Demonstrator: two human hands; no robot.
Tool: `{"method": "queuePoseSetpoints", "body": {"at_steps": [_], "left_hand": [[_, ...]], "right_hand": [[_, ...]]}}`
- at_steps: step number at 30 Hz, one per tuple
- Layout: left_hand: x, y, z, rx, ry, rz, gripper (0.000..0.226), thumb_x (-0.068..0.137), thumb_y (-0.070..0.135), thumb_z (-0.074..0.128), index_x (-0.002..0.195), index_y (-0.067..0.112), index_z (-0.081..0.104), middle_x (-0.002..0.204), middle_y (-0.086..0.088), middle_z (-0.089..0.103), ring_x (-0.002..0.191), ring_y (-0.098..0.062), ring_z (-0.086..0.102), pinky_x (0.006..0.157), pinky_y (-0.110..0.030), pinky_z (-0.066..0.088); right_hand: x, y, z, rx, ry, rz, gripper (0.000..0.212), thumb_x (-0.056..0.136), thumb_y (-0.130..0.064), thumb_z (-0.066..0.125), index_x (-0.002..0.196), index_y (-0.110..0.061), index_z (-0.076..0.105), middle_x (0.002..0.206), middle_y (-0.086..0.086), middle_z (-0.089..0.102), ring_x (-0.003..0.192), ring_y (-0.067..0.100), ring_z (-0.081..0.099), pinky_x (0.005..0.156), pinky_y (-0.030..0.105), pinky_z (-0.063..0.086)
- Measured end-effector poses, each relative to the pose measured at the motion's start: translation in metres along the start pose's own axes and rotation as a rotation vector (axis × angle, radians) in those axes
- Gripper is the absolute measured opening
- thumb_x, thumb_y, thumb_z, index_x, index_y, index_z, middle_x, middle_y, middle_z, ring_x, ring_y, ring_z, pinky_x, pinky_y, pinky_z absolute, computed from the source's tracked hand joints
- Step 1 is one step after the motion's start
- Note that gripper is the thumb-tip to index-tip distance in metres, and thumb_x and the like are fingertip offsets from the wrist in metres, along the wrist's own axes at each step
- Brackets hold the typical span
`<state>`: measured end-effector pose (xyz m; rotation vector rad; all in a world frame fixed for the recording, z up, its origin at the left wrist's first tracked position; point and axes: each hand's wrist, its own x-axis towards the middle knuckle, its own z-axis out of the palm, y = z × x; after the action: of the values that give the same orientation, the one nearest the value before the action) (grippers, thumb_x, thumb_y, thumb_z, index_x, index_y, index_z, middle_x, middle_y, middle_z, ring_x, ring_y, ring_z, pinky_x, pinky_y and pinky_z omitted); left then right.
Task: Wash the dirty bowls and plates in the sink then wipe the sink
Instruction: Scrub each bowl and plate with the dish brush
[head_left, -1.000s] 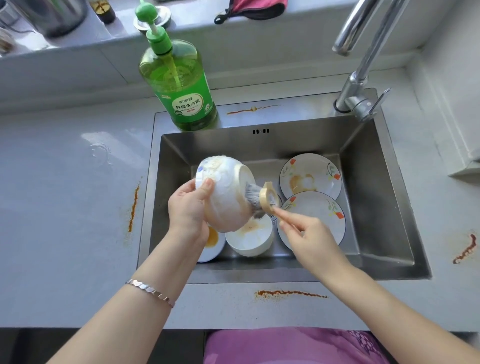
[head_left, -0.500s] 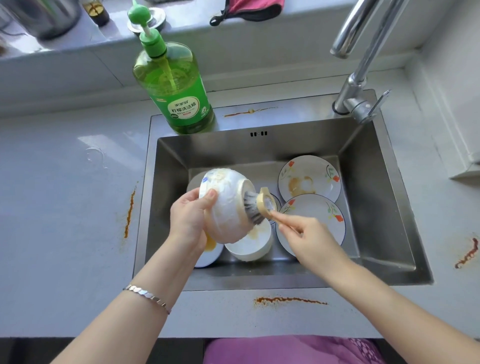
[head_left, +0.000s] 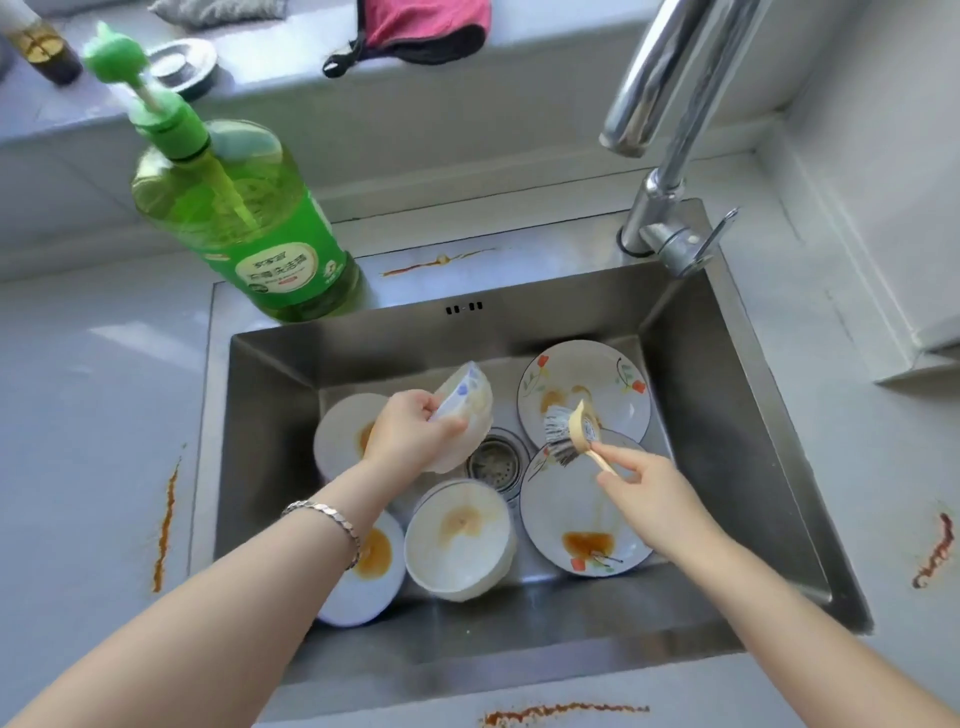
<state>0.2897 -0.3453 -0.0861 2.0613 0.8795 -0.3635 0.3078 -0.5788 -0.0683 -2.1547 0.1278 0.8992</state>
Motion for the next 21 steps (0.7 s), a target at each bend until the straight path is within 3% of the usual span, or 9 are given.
{"method": "queuePoseSetpoints", "body": {"at_steps": [2,7,11,15,21], "left_hand": [[0.021,-0.003,0.015,0.132,-0.035,0.045,0.022,0.077,0.027,0.07,0.068,0.014,0.054,0.064,0.002,0.053,0.065,-0.02,0.051,0.056,-0.028,0.036],[0.05,-0.02,0.046,0.422,-0.077,0.144,0.024,0.083,0.028,0.062,0.066,0.021,0.049,0.068,0.006,0.052,0.076,-0.02,0.052,0.051,-0.027,0.03],[0.058,-0.04,0.059,0.473,-0.053,0.146,0.012,0.087,0.029,0.059,0.078,0.022,0.054,0.077,0.004,0.057,0.081,-0.021,0.05,0.065,-0.029,0.034],[0.06,-0.058,0.066,0.473,-0.021,0.177,0.013,0.089,0.028,0.057,0.079,0.02,0.056,0.074,0.003,0.057,0.076,-0.021,0.051,0.061,-0.029,0.033],[0.074,-0.071,0.077,0.38,-0.085,0.136,0.013,0.085,0.026,0.063,0.076,0.019,0.058,0.08,-0.001,0.066,0.082,-0.024,0.058,0.061,-0.03,0.037]], "right_hand": [[0.008,0.0,0.0,0.021,0.013,0.012,0.039,0.094,-0.012,0.047,0.13,-0.027,0.053,0.048,-0.016,0.037,0.038,0.002,0.04,0.038,0.011,0.028],[0.029,0.004,0.01,0.055,0.022,0.05,0.042,0.092,-0.009,0.047,0.129,-0.028,0.054,0.039,-0.015,0.04,0.036,0.002,0.042,0.038,0.012,0.028],[0.039,0.01,0.023,0.091,0.041,0.081,0.041,0.091,-0.01,0.048,0.126,-0.03,0.057,0.052,-0.014,0.042,0.041,0.004,0.042,0.04,0.01,0.031],[0.037,0.015,0.036,0.126,-0.002,0.127,0.041,0.092,-0.013,0.046,0.125,-0.035,0.054,0.058,-0.006,0.047,0.052,0.01,0.042,0.036,0.011,0.033],[0.033,0.015,0.05,0.122,-0.002,0.13,0.04,0.091,-0.012,0.049,0.125,-0.032,0.056,0.048,-0.015,0.043,0.046,0.004,0.042,0.049,0.014,0.032]]}}
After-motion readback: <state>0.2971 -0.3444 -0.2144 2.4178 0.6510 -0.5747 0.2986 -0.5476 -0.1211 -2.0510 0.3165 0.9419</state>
